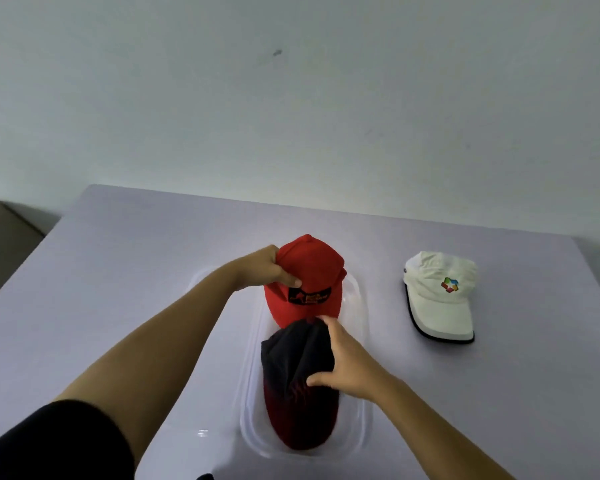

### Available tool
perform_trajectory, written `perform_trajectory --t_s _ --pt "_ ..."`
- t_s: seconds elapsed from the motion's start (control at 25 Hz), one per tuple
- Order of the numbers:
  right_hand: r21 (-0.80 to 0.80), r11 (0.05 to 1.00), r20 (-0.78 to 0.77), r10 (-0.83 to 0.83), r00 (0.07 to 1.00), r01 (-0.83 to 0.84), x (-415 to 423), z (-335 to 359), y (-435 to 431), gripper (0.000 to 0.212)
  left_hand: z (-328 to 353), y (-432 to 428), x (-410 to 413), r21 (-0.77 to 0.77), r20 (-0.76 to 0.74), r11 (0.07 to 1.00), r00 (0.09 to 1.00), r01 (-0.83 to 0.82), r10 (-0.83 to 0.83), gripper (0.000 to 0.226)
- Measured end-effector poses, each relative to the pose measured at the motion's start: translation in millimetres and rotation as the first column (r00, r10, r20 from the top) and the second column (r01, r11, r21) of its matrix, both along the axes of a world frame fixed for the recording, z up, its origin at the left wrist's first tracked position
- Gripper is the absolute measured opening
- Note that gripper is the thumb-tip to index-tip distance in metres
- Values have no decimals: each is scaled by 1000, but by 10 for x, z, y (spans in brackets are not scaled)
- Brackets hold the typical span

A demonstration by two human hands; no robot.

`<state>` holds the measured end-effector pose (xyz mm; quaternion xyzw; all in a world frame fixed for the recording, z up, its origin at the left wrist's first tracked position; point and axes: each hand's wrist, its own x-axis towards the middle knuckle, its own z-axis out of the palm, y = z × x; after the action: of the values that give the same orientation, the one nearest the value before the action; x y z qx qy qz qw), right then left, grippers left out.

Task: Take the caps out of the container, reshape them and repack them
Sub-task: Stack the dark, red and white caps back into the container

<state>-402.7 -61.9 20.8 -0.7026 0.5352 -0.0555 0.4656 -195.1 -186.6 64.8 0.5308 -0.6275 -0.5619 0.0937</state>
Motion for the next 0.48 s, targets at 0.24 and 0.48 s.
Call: perform_trajectory --t_s 0.24,0.48 --pt "-70 997 -1 23 1000 -23 -34 36 186 98 -365 217 -155 321 53 937 985 137 -163 10" --pt "-280 952 -104 -157 982 123 -85 -57 144 98 -498 341 -138 500 -10 866 1000 12 -8 23"
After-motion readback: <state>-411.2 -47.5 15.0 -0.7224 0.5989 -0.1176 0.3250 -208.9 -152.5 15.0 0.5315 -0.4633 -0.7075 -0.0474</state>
